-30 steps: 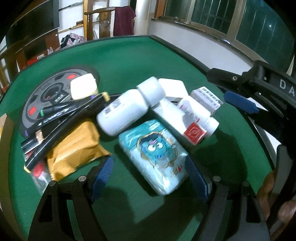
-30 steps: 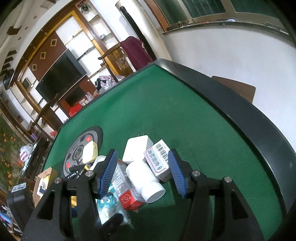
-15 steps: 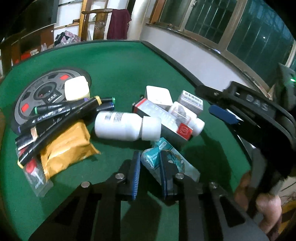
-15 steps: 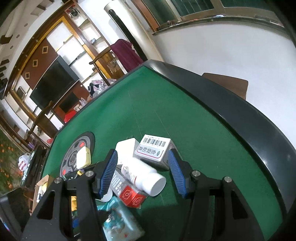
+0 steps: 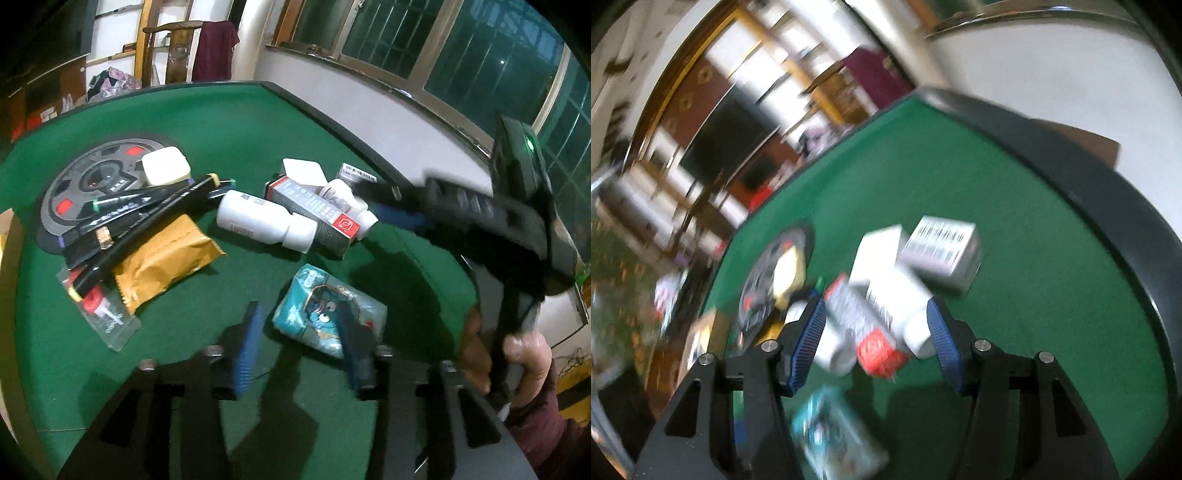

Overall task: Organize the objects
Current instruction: 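Grasp the white pill bottle with the left tool while the right tool grasps the red-white box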

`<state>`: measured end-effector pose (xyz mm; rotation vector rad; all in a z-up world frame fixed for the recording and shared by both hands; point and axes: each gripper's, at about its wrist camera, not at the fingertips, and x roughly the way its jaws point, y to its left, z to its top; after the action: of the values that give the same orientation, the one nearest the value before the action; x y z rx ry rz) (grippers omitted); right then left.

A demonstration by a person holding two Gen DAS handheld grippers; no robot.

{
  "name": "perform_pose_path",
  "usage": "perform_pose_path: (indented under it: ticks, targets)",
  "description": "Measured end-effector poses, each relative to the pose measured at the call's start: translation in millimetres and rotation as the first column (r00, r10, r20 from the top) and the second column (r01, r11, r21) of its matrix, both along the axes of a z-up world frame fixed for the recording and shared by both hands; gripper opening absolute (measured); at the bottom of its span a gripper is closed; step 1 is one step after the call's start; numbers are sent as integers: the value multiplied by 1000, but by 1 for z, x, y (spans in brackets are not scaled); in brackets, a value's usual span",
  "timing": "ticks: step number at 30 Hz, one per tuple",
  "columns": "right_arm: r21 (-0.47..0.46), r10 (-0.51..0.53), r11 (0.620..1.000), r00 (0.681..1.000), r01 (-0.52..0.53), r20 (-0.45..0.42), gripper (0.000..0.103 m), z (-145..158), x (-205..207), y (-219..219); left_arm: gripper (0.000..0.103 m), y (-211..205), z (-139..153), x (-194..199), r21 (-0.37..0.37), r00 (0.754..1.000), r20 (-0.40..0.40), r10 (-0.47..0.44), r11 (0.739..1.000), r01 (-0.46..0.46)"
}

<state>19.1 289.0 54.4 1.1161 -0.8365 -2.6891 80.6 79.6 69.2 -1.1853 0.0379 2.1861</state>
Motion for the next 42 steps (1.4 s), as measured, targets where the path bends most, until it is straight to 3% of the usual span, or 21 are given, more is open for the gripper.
perform_pose_path:
  ticks: [5, 11, 14, 18, 24, 28, 35, 38, 39, 42]
  targets:
    - [137, 27, 990, 999, -30, 19, 56, 3, 20, 4, 47, -5, -10, -4, 33, 998, 64, 21, 999, -23]
    - [208, 29, 978, 999, -33, 25, 56, 11, 16, 12, 54, 16, -25, -3, 27, 993, 114, 23, 999, -26]
    - [254, 61, 965, 997, -69, 39, 56, 13, 12, 3, 54, 15, -20, -1, 37, 995, 94, 34, 999, -38]
    - [347, 132, 927, 990, -144, 57, 56, 13, 6, -18, 54, 0, -11, -7, 6, 997, 40, 65, 998, -65]
    - [422, 240, 876, 970, -234, 40, 56, 17, -2, -49, 54, -29, -5, -19, 16, 991, 49, 126, 992, -127]
    - [482, 263, 833, 961, -272, 89, 55, 10, -25, -67, 54, -33, -4, -21, 21, 990, 52, 134, 991, -135]
    - [459, 278, 824, 943, -331, 182, 50, -4, -63, -78, 54, -27, -1, -21, 19, 992, 39, 117, 993, -118]
    - [449, 274, 818, 929, -361, 249, 26, -17, -72, -82, 54, -27, -1, -23, 28, 992, 51, 118, 992, -119]
    - [466, 263, 813, 934, -349, 241, 25, -17, -70, -82, 54, -28, -1, -24, 31, 991, 55, 120, 992, -122]
    - [384, 257, 864, 941, -325, 219, 24, -10, -61, -70, 54, -24, -2, -31, 42, 988, 77, 133, 990, -136]
